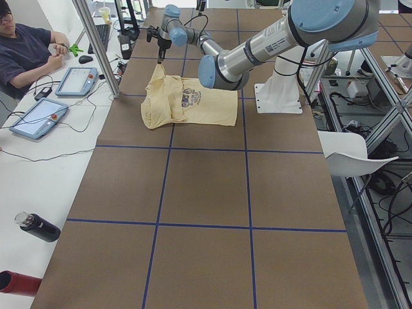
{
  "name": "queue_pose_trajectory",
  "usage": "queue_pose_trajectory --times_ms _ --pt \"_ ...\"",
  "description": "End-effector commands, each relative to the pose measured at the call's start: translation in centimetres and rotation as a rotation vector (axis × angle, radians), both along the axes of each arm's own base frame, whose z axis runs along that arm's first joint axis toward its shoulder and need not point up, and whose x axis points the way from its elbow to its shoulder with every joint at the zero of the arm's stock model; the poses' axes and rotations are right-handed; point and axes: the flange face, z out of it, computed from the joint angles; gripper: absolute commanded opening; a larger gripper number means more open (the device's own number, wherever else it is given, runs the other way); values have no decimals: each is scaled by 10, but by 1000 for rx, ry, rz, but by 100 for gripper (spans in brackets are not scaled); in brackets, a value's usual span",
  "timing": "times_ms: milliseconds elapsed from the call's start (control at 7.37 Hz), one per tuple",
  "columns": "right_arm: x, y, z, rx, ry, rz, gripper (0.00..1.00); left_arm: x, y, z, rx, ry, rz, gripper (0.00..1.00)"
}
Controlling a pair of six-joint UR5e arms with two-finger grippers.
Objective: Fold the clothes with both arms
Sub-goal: 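Fold the grasped sleeve with the left gripper across the shirt body, then lower both grippers to the hem corners nearest the robot and grasp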
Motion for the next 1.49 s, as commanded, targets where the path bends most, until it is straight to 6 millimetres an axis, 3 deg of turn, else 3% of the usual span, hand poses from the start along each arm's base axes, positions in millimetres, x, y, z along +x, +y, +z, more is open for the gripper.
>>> queue_pose_trajectory --times_ms 0,136,271,407,678,814,1085,1357 --pt "-1 -3 -2 5 -1 -1 100 11 13 -21 19 122 -37 100" --pt "-2 -5 -3 4 -3 1 100 7 18 -29 63 105 6 100" --pt "-5 -10 -14 -9 -23 31 100 1 25 -22 101 37 89 100" --pt "-22 -14 -34 -34 -64 57 100 -19 44 -1 163 -7 171 100" --pt "-78 -12 -75 -79 -120 82 100 -87 105 90 280 16 274 100" --pt "-111 9 -100 -95 -139 112 100 -126 137 126 328 22 304 100" --pt "-197 72 -139 -131 -172 172 100 -187 190 209 325 -10 316 100" --pt "-276 138 -144 -138 -156 204 99 -244 246 271 306 22 309 100"
